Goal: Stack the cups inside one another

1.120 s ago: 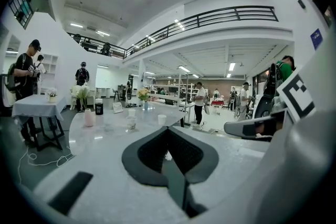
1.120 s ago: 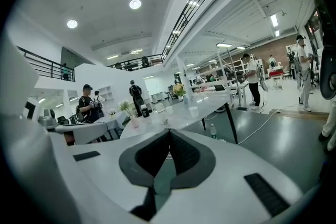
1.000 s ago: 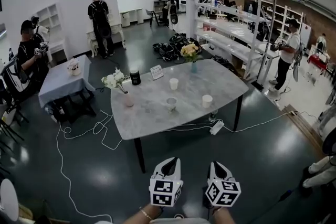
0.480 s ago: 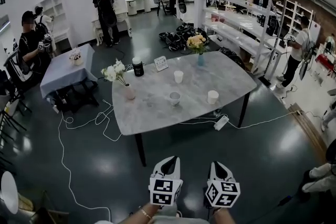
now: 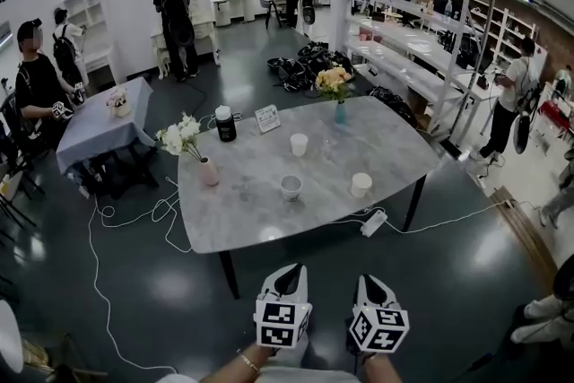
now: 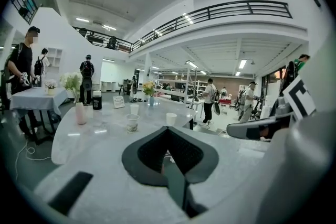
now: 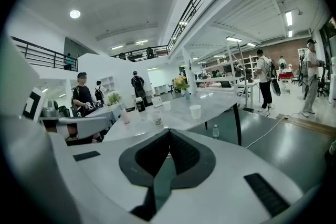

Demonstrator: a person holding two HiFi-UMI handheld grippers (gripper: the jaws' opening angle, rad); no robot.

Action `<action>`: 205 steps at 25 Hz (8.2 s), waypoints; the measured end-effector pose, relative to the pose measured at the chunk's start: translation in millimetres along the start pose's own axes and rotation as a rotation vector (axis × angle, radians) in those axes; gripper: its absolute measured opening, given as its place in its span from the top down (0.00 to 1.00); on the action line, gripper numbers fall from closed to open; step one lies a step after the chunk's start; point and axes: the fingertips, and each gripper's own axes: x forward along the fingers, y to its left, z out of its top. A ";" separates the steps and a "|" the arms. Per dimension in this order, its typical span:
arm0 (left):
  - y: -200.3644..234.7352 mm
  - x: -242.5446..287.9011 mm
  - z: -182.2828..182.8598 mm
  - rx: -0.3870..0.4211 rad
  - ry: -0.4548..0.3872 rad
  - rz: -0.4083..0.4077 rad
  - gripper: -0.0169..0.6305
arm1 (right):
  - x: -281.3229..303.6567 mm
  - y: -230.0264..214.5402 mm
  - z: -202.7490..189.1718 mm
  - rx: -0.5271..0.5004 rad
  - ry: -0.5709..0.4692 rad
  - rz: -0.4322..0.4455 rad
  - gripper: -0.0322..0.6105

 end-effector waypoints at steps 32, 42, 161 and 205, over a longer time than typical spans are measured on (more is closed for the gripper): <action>79.1 187.8 52.5 -0.004 0.048 -0.003 0.98 | 191.6 -37.1 88.6 0.002 0.021 0.000 0.94; 89.6 229.2 66.9 0.004 0.051 -0.049 0.98 | 221.6 -43.3 104.0 0.005 0.024 -0.029 0.94; 223.1 184.9 -88.1 -0.393 0.296 0.608 0.98 | 398.7 101.6 -9.7 -0.319 0.392 0.557 0.57; 241.3 192.1 -89.0 -0.425 0.289 0.606 0.98 | 427.9 108.9 13.6 -0.332 0.284 0.516 0.55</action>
